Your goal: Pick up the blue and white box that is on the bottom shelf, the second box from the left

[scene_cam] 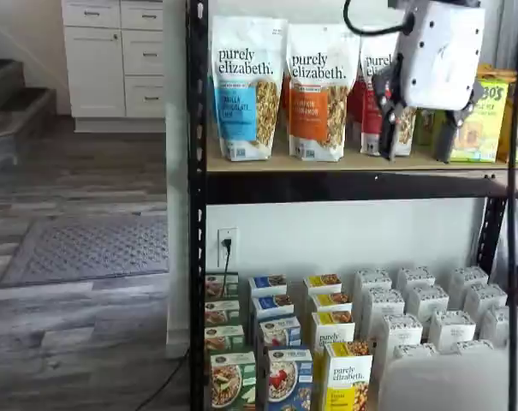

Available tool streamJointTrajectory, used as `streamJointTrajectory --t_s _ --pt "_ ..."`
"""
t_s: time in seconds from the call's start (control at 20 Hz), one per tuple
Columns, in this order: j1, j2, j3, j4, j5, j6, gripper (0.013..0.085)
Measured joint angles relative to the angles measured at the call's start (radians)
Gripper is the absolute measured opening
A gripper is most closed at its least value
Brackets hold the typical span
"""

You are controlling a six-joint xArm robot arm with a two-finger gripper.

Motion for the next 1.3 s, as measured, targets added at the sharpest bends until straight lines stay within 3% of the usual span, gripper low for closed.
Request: streamJointTrajectory --t_s 0.05,0.5,1.3 --pt "-0.051 -0.053 0.051 0.057 -0.098 -0.033 0.085" --pt "-0.045 -0.039 0.056 0.066 -0.128 -0.027 0.085" --pt "0.111 -0.075 0.284 0.056 -0.344 0.107 0.085"
